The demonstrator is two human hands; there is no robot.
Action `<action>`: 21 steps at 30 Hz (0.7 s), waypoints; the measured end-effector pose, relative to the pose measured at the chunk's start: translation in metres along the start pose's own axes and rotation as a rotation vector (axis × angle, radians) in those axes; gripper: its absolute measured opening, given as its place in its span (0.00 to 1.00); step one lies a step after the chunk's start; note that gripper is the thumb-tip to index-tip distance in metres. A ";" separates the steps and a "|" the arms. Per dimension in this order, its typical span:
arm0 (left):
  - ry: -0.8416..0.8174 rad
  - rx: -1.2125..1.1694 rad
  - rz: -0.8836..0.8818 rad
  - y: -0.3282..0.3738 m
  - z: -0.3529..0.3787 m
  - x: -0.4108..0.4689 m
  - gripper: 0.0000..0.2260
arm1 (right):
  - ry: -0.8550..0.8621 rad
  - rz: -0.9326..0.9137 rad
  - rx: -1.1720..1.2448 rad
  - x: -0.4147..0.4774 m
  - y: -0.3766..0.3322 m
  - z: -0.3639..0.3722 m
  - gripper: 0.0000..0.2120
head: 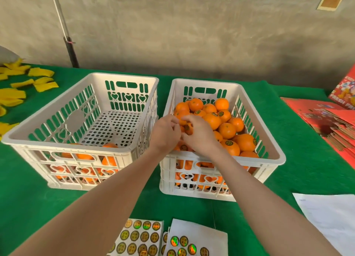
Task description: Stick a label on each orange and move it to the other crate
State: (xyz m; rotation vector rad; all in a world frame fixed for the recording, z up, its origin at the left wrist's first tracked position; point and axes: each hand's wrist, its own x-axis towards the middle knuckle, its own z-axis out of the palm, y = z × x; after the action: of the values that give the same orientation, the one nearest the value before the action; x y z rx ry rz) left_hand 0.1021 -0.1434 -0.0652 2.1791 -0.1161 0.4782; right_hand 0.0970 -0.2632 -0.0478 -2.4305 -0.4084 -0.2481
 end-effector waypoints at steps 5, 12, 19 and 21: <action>0.064 -0.005 0.057 0.004 0.000 -0.010 0.06 | 0.165 -0.261 0.235 -0.101 0.001 0.030 0.09; 0.039 -0.187 0.099 0.018 -0.012 -0.068 0.06 | -0.748 0.299 -0.322 -0.156 0.074 0.088 0.19; -0.148 -0.128 -0.143 -0.031 -0.012 -0.155 0.07 | -0.684 0.318 -0.097 -0.163 0.084 0.088 0.14; -0.271 -0.065 -0.342 -0.056 -0.002 -0.166 0.08 | -0.720 0.309 -0.129 -0.164 0.083 0.086 0.15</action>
State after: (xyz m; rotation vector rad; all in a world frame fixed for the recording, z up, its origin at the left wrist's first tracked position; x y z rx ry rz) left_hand -0.0378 -0.1223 -0.1688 2.1329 0.0925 -0.0151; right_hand -0.0208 -0.3073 -0.2078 -2.6039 -0.3147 0.7739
